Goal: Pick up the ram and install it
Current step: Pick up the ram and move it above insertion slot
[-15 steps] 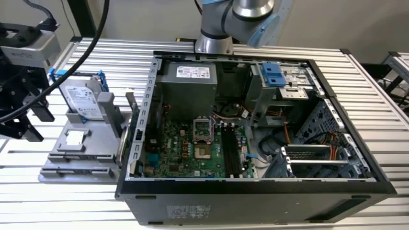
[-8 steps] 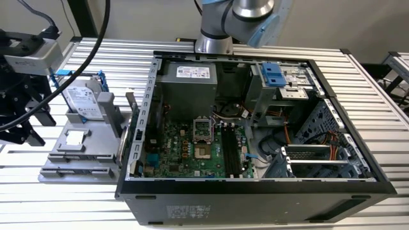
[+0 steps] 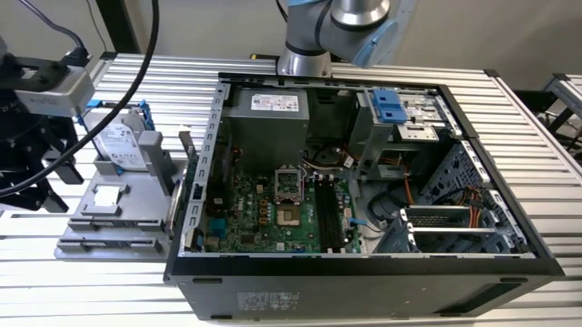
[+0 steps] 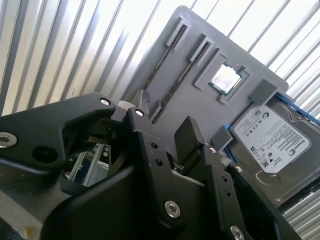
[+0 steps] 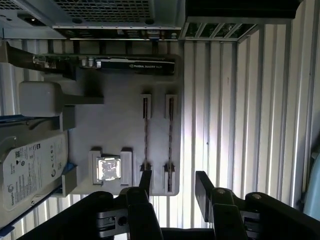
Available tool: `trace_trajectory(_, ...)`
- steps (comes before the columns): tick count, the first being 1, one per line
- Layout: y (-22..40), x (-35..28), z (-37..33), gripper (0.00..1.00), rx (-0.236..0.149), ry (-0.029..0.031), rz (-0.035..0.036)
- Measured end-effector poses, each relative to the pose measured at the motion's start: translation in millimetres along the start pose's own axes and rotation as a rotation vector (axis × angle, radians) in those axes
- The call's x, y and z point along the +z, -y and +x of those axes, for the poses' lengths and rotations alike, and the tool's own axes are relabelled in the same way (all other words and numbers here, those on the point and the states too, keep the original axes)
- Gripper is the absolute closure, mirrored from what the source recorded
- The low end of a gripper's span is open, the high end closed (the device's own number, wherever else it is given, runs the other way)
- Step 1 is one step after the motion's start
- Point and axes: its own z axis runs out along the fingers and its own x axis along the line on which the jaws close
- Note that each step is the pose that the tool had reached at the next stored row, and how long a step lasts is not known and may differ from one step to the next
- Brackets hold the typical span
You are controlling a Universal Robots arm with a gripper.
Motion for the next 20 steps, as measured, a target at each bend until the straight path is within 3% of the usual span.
trace_trajectory(20,-2.3,25.5,0.2,0.0,-0.003,0.0,0.0019)
